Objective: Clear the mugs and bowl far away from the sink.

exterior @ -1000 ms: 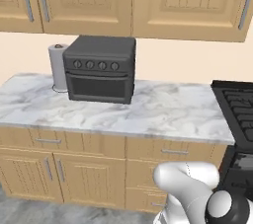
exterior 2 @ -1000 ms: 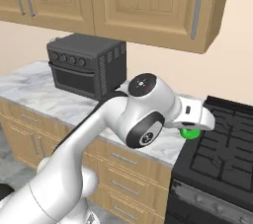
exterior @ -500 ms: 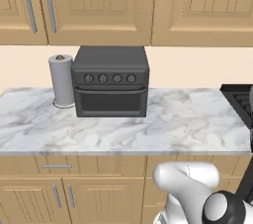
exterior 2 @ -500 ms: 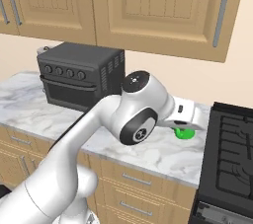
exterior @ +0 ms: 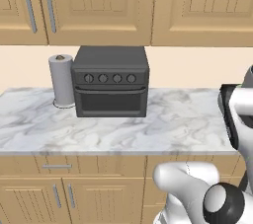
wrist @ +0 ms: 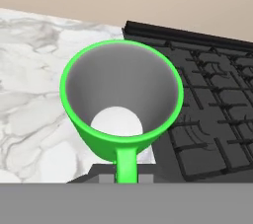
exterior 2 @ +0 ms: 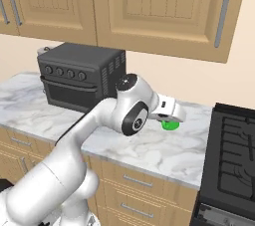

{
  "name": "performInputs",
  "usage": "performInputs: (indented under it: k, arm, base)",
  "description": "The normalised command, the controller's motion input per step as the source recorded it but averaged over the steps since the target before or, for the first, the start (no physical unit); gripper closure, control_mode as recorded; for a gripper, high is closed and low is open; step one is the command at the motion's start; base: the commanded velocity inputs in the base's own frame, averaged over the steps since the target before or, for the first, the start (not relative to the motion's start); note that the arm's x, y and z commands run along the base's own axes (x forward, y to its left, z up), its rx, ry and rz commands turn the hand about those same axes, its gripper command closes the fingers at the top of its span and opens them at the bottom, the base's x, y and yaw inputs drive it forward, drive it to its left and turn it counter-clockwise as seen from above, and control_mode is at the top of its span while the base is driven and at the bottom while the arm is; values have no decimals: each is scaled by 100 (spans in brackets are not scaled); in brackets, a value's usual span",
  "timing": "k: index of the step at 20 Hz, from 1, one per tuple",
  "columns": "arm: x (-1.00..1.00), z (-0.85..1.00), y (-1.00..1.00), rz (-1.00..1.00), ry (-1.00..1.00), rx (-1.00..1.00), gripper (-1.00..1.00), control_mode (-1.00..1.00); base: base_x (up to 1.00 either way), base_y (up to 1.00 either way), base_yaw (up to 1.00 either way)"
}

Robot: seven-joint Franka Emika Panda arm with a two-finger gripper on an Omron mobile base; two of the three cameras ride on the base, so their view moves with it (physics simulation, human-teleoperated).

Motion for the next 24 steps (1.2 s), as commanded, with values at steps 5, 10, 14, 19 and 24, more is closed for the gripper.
performInputs:
  k: [5, 10, 14, 19, 24]
  arm:
    - [93, -50, -13, 0, 0, 3, 100, -100]
    - [68, -39, -54, 0, 0, 15, 100, -100]
    - [39, -45, -69, 0, 3, 20, 100, -100]
    - [50, -49, -22, 0, 12, 7, 100, -100]
    - [47, -48, 0, 0, 16, 0, 100, -100]
  base:
    - [0, 0, 0]
    - [0, 0, 0]
    - [0, 0, 0]
    - [0, 0, 0]
    - [0, 0, 0]
